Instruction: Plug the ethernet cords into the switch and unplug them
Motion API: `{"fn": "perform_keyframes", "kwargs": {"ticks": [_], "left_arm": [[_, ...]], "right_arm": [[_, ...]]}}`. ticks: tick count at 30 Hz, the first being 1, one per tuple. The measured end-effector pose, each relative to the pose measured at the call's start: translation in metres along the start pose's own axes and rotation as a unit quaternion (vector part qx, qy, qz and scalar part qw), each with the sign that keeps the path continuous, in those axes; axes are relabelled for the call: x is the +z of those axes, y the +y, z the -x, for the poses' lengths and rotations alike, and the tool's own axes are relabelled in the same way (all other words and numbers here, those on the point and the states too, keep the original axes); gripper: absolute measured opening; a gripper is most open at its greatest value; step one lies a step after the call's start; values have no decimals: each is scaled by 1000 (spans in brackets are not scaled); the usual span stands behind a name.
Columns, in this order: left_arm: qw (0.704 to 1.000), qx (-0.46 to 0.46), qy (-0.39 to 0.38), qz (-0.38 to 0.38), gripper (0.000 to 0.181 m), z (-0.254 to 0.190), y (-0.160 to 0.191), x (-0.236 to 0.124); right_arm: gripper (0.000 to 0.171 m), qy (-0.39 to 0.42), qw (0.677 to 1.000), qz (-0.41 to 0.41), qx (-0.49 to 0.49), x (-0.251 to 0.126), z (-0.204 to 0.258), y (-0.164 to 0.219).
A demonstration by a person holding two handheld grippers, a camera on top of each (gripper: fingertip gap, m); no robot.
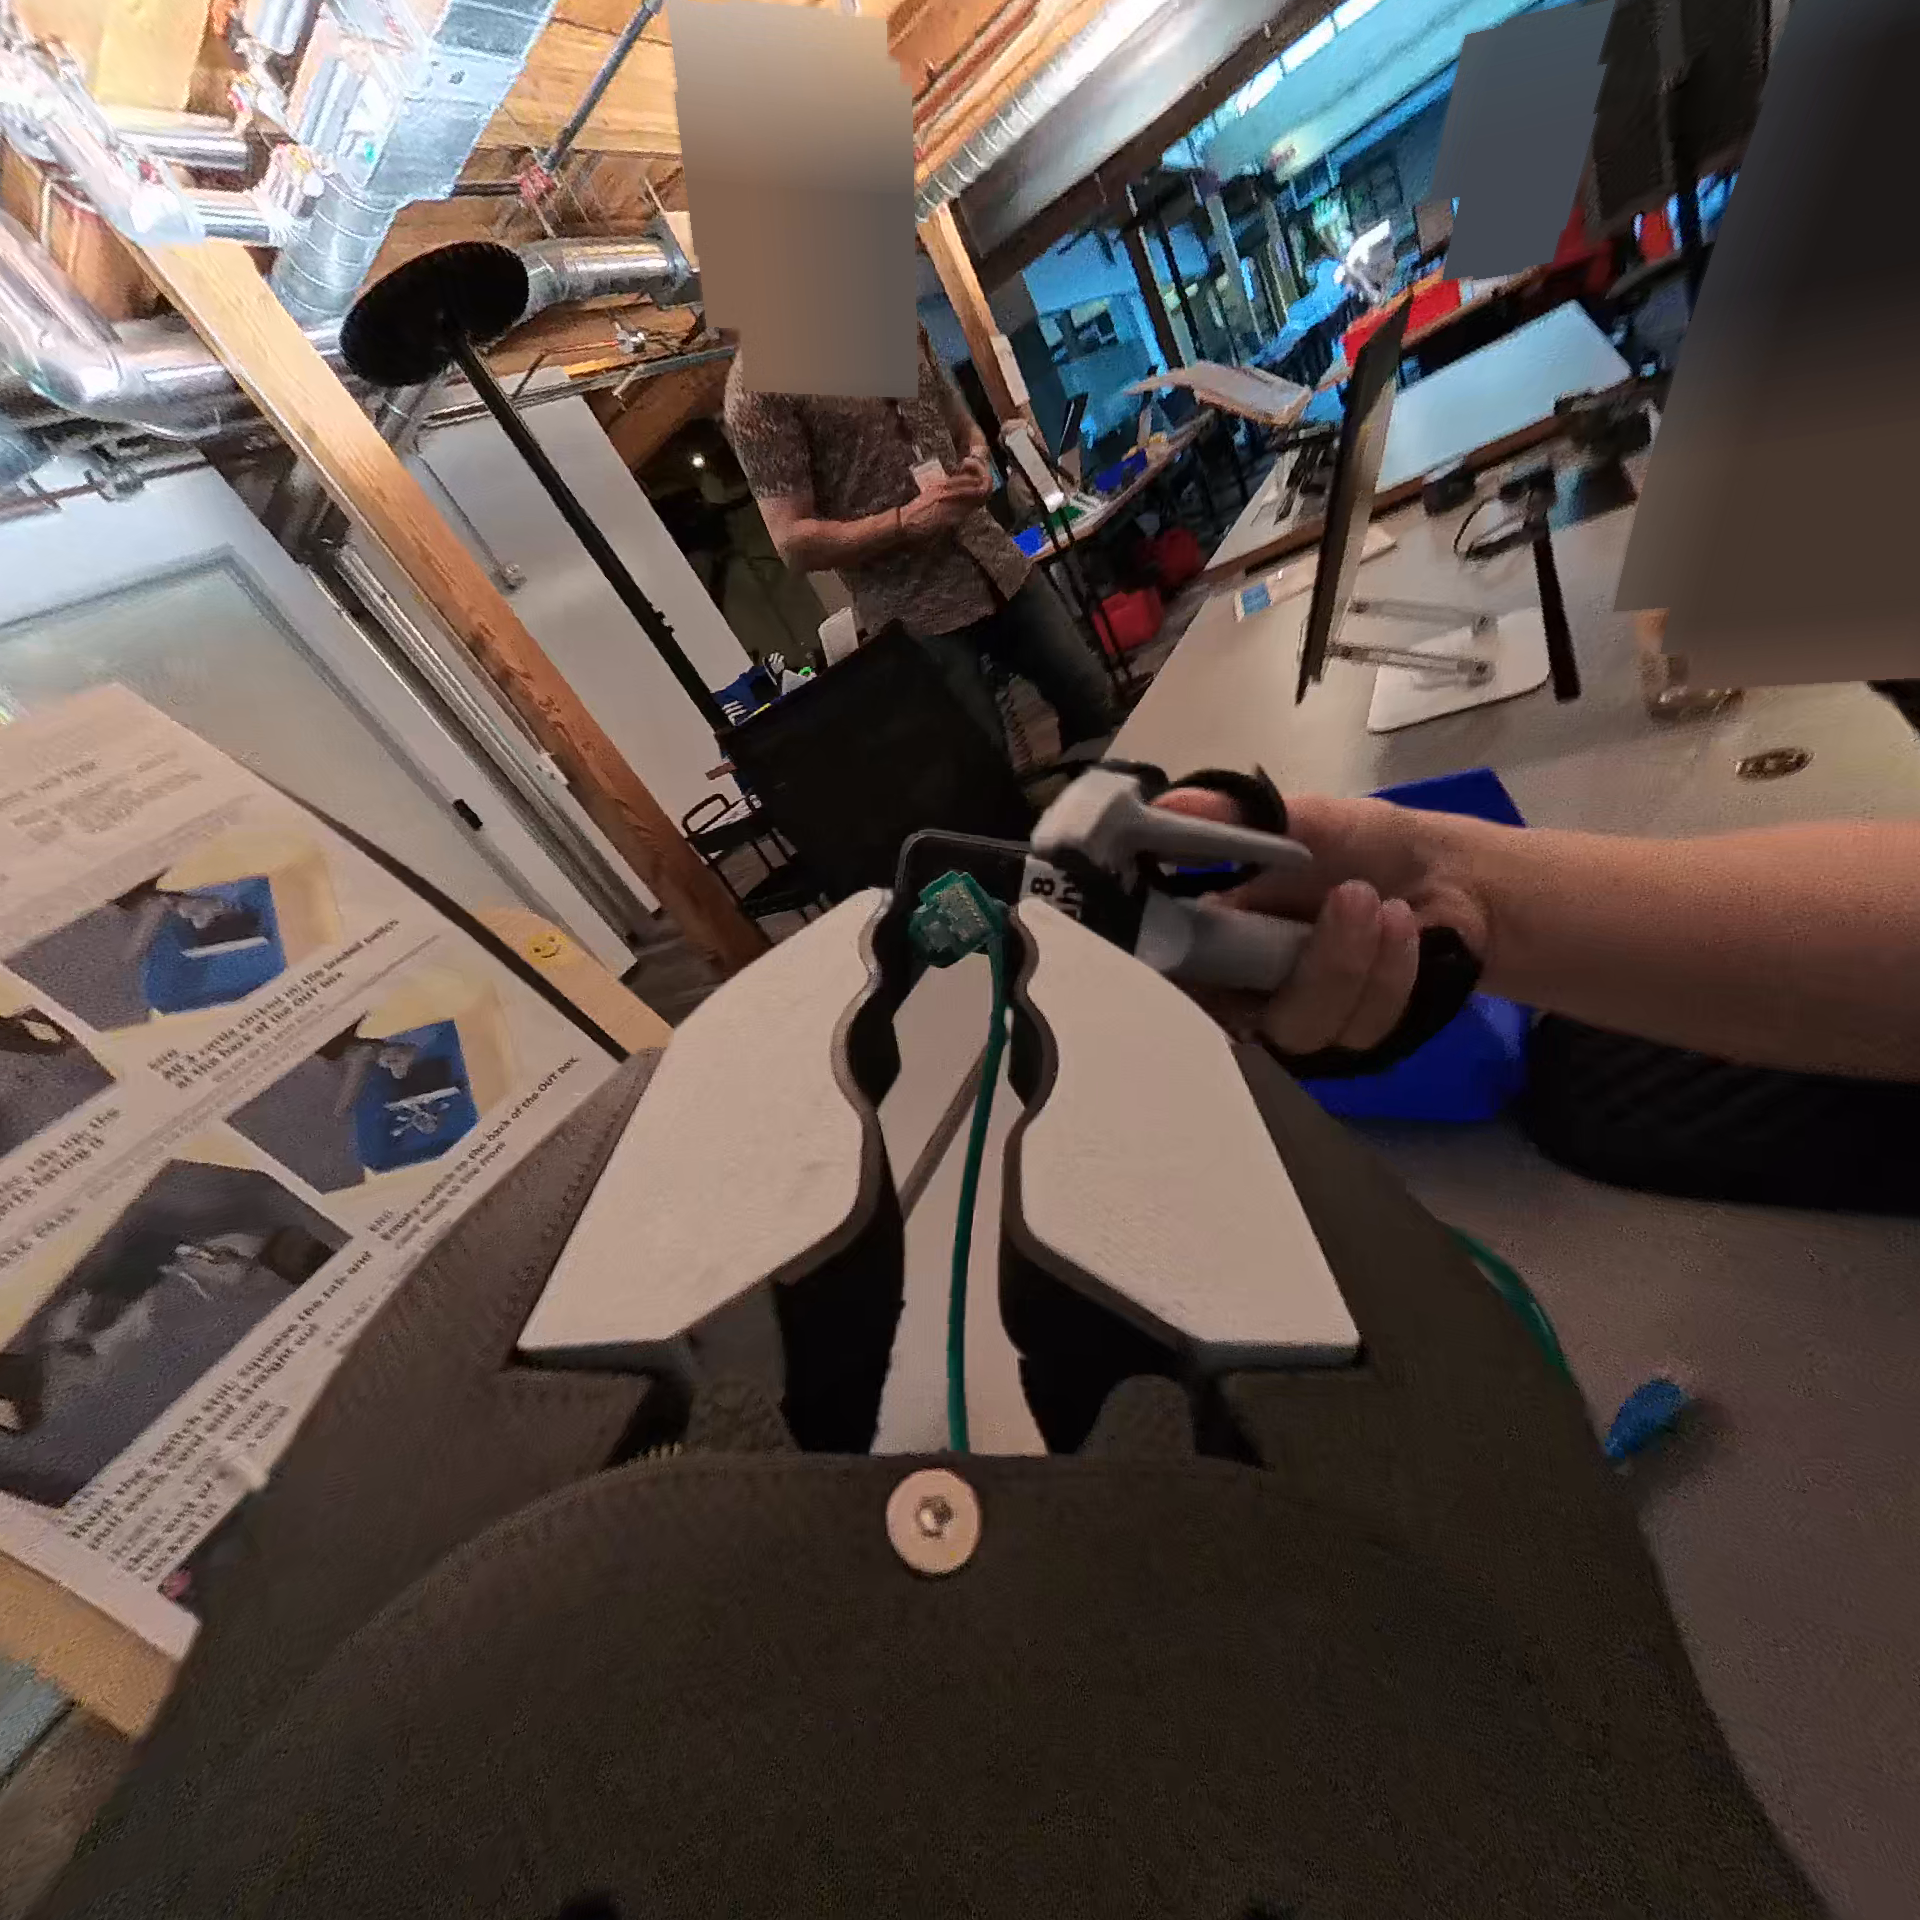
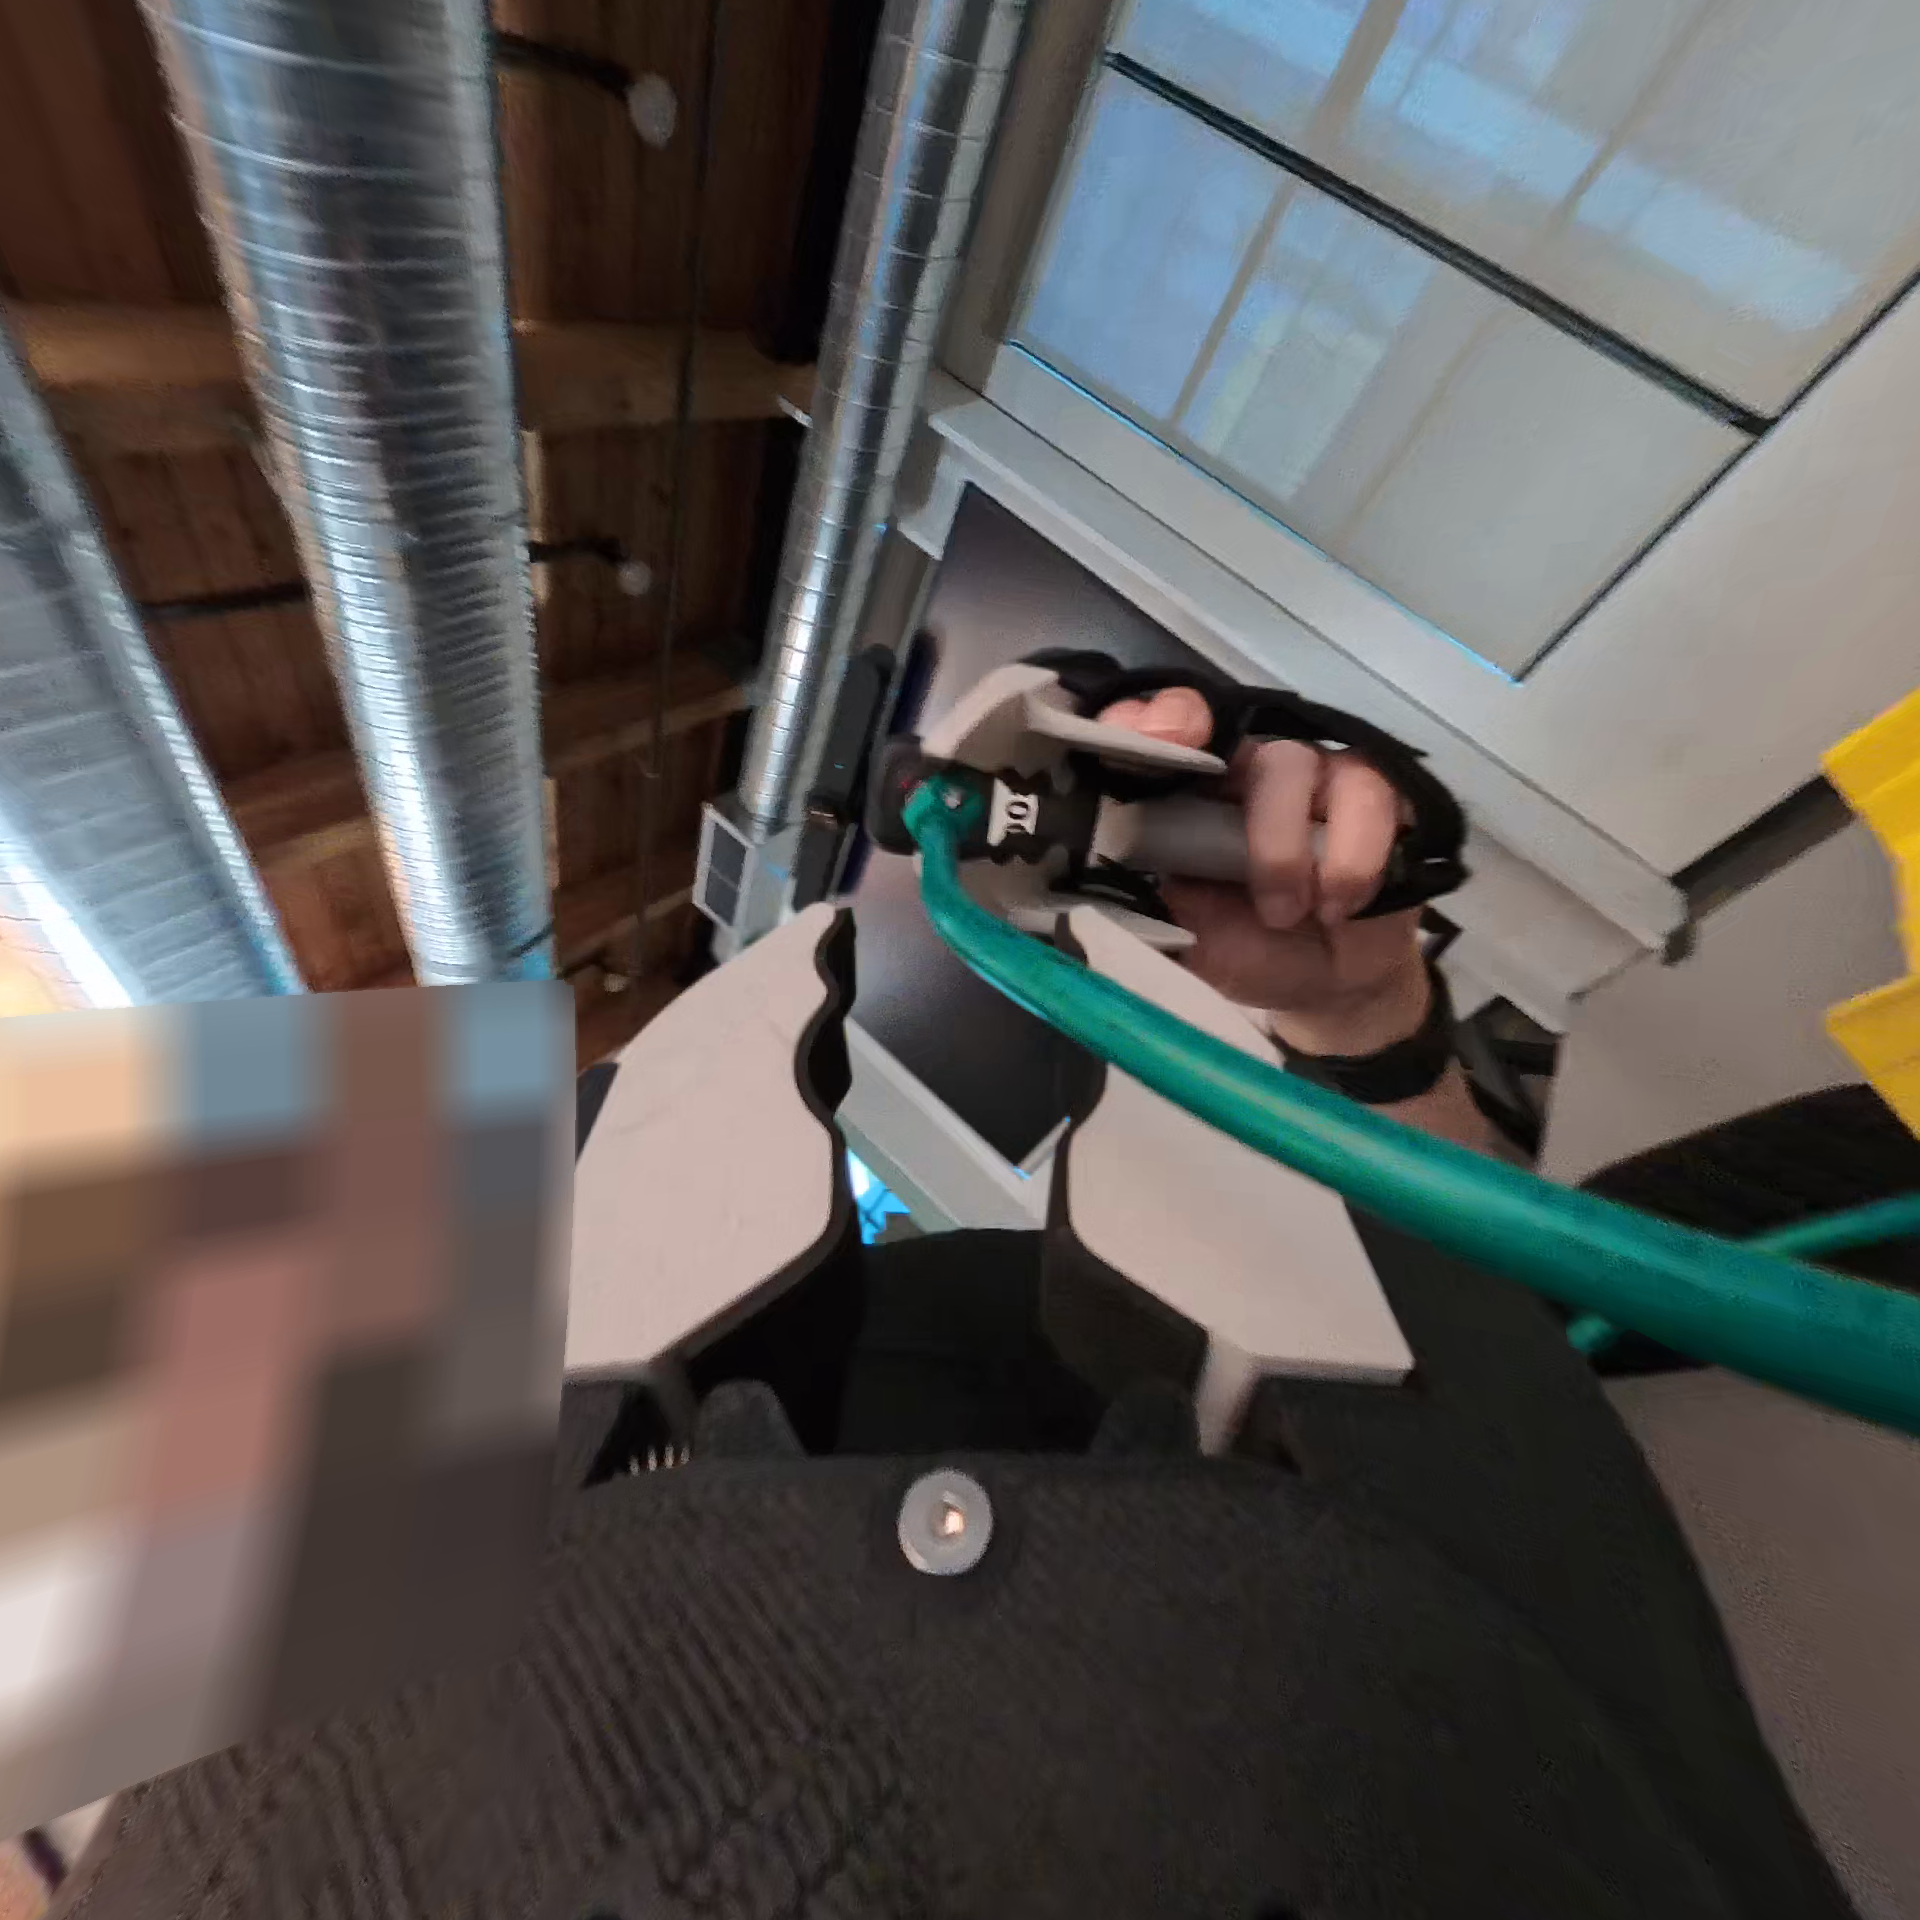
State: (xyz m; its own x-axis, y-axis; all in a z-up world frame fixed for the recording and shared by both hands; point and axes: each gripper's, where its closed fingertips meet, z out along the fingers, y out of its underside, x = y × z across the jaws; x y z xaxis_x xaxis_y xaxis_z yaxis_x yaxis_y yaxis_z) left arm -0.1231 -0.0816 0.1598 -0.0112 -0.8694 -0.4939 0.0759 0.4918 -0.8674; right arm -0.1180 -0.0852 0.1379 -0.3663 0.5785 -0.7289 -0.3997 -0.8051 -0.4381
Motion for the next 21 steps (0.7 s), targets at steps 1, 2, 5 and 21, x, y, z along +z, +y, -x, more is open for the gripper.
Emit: {"fn": "perform_keyframes", "kwargs": {"ticks": [1, 2, 5, 21], "left_arm": [[1000, 12, 2, 5, 16, -3, 0, 0], [1000, 22, 5, 6, 16, -5, 0, 1], [999, 42, 20, 15, 16, -14, 0, 3], [996, 76, 51, 9, 16, -29, -9, -3]], "right_arm": [[35, -11, 1000, -2, 5, -1, 3, -1], [31, -14, 1000, -7, 6, -2, 5, -2], [24, -21, 1000, -8, 12, -3, 6, -2], [7, -57, 997, 43, 39, 9, 13, 18]]}}
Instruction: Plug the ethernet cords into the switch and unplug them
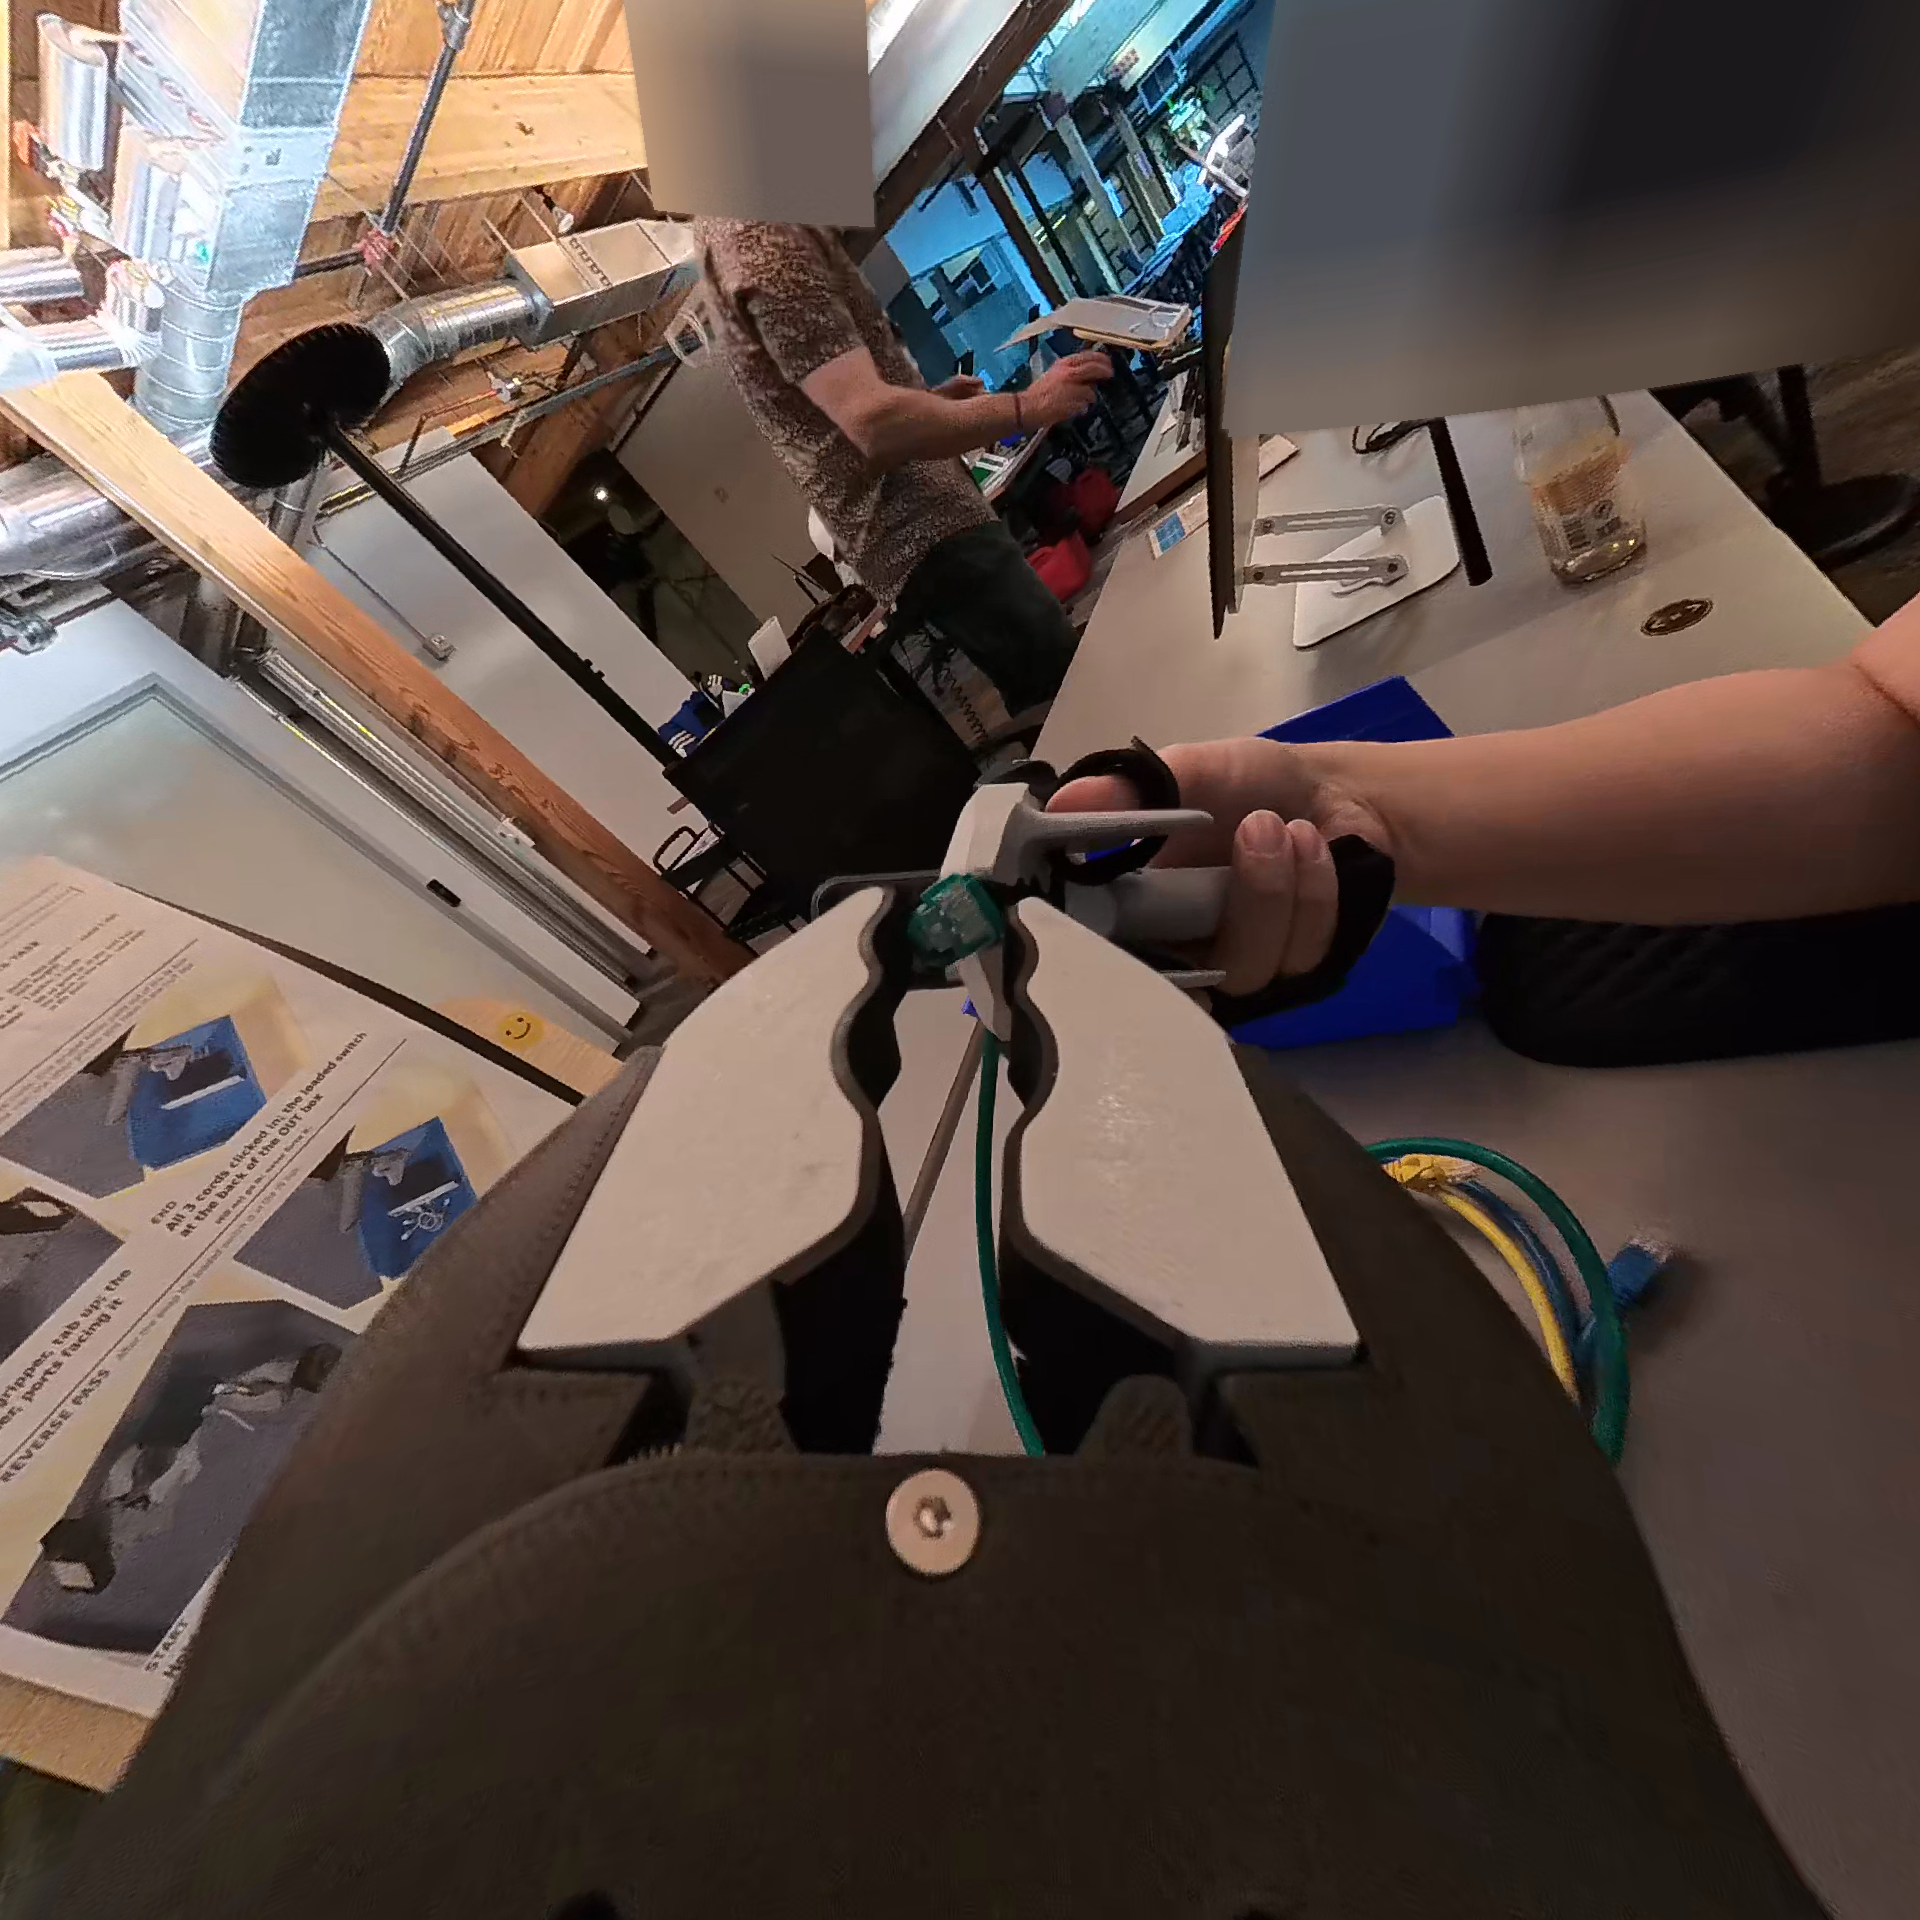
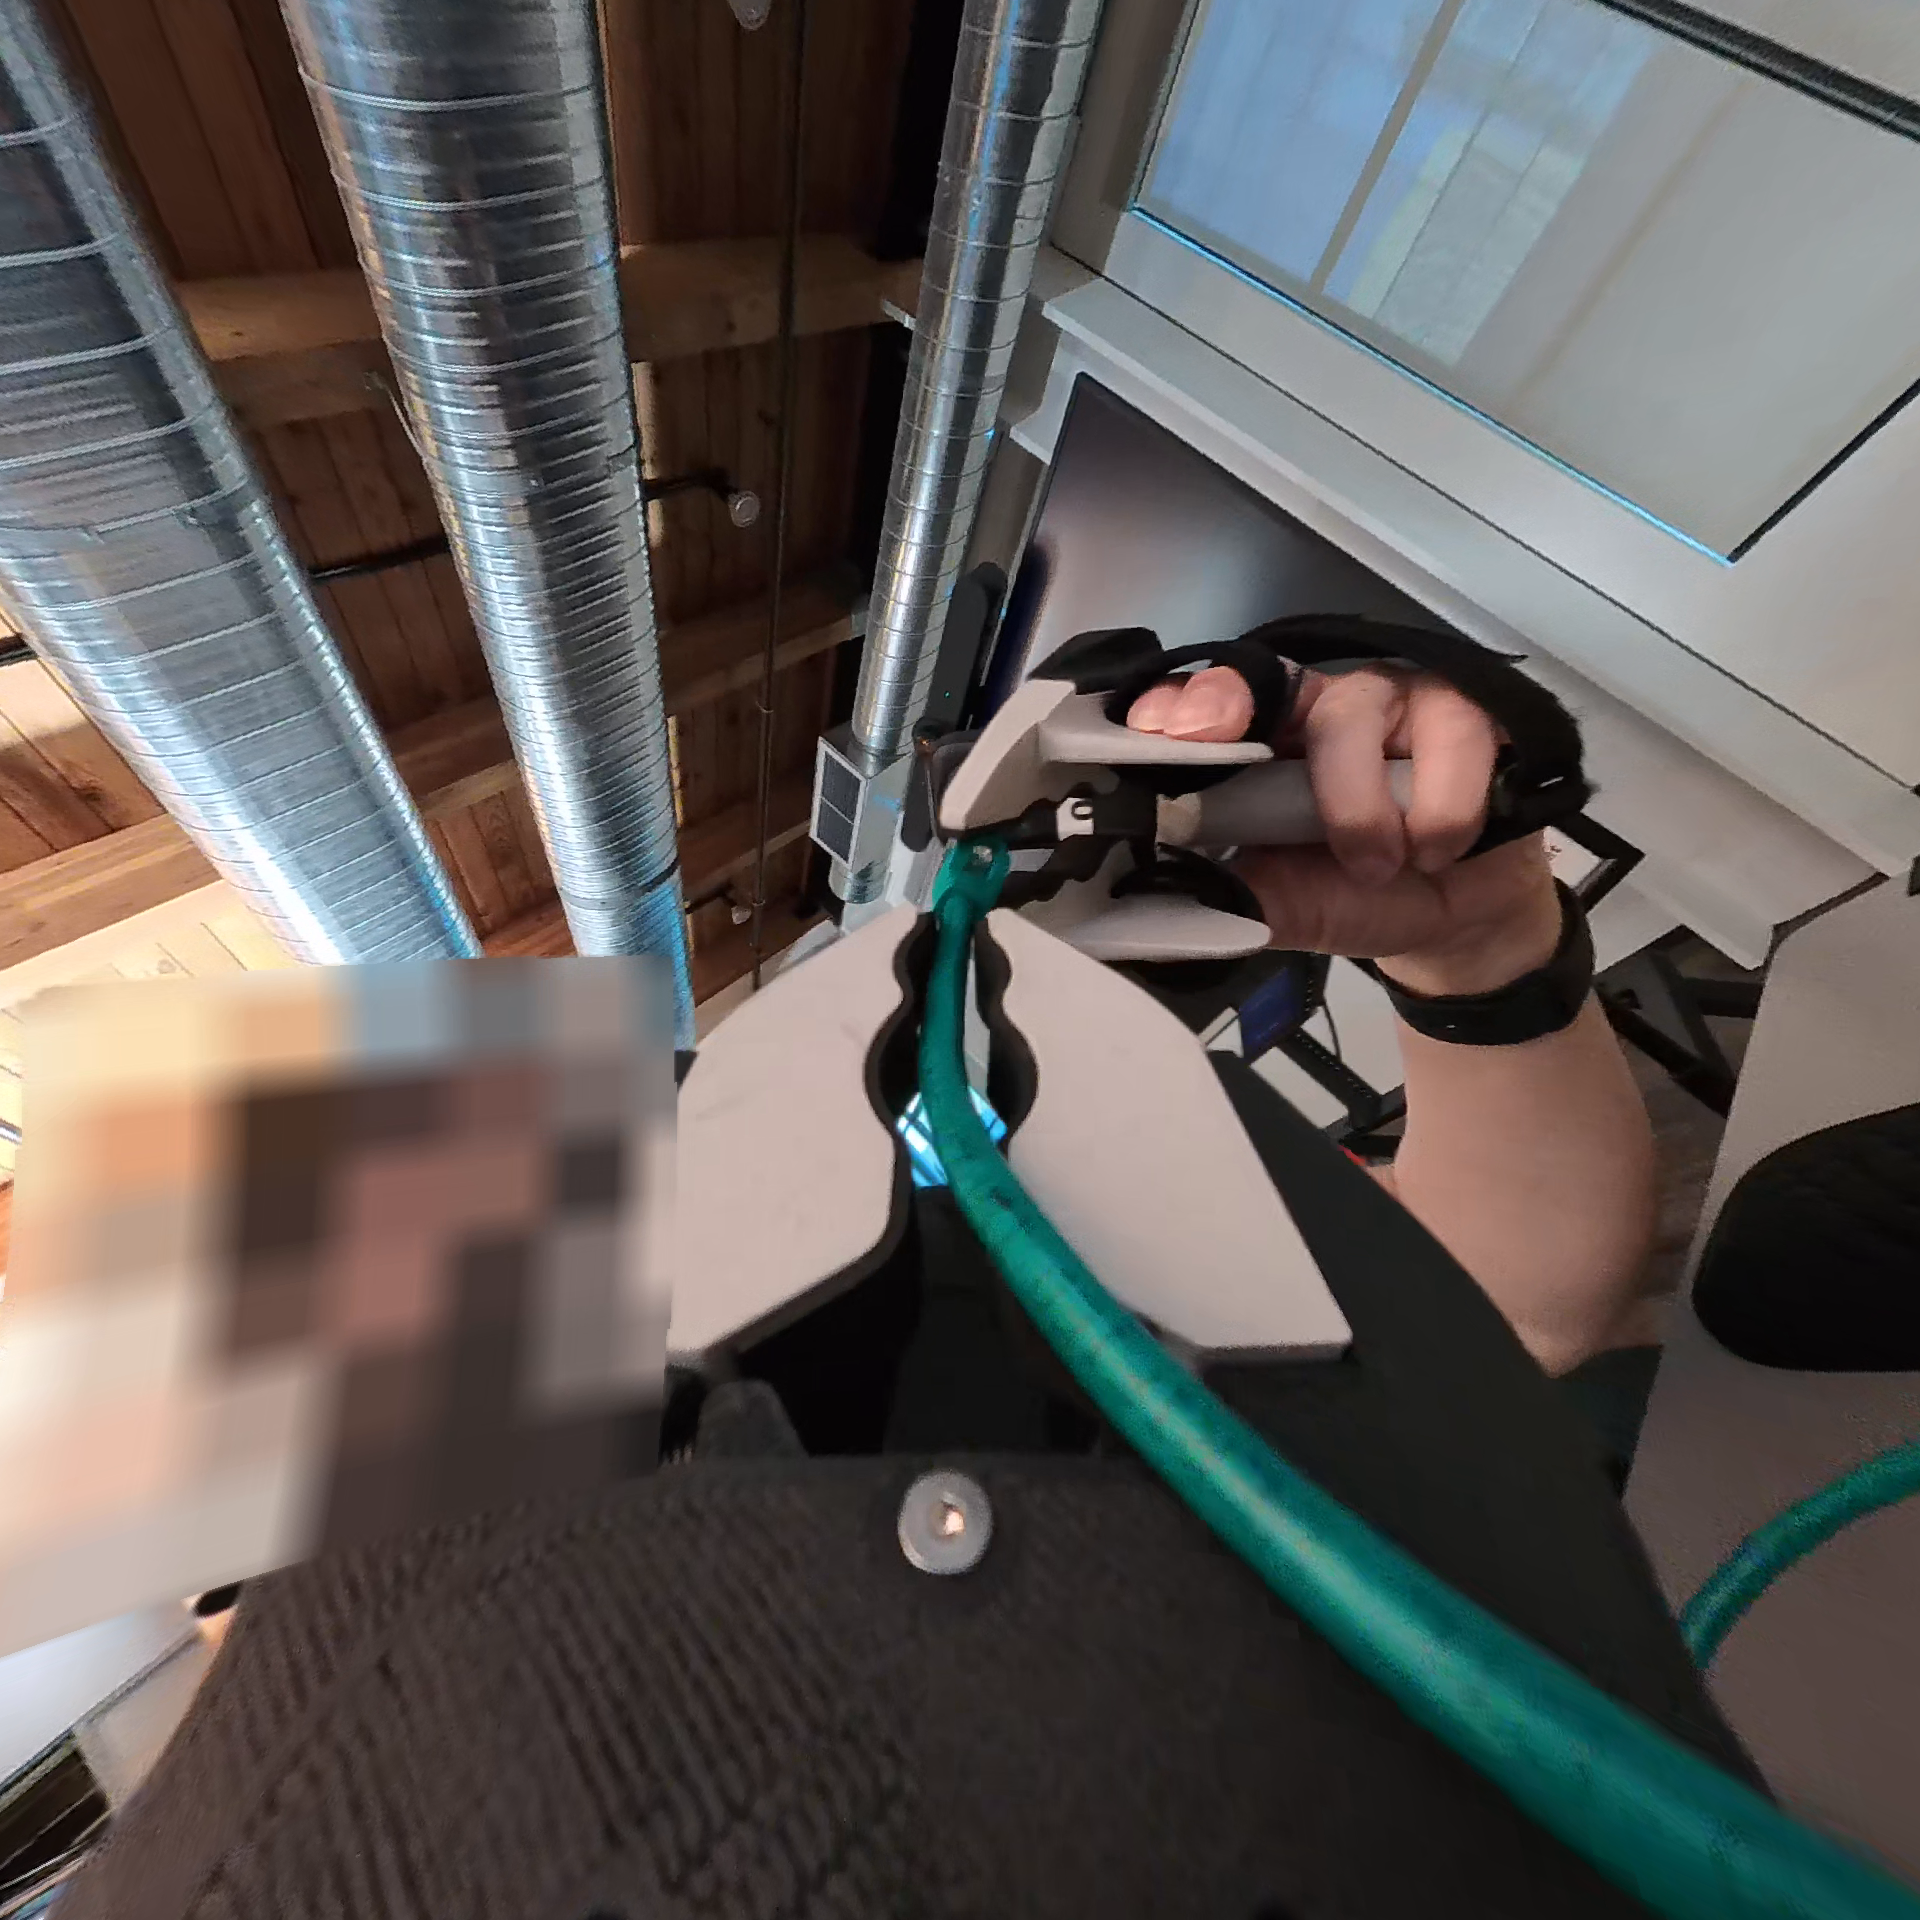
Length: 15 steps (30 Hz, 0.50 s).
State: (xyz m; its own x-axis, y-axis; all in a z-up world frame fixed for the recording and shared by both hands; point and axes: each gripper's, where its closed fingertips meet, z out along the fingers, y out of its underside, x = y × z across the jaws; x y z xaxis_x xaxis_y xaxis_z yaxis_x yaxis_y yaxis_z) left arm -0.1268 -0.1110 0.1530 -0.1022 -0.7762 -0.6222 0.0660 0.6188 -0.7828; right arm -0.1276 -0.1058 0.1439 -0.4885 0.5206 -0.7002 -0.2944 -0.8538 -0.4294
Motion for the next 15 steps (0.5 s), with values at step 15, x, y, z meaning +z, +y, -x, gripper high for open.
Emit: {"fn": "perform_keyframes", "kwargs": {"ticks": [15], "left_arm": [[893, -434, -3, -121, 52, 27, -3, -34]], "right_arm": [[6, 260, 802, -4, -538, -6, -8, -19]]}}
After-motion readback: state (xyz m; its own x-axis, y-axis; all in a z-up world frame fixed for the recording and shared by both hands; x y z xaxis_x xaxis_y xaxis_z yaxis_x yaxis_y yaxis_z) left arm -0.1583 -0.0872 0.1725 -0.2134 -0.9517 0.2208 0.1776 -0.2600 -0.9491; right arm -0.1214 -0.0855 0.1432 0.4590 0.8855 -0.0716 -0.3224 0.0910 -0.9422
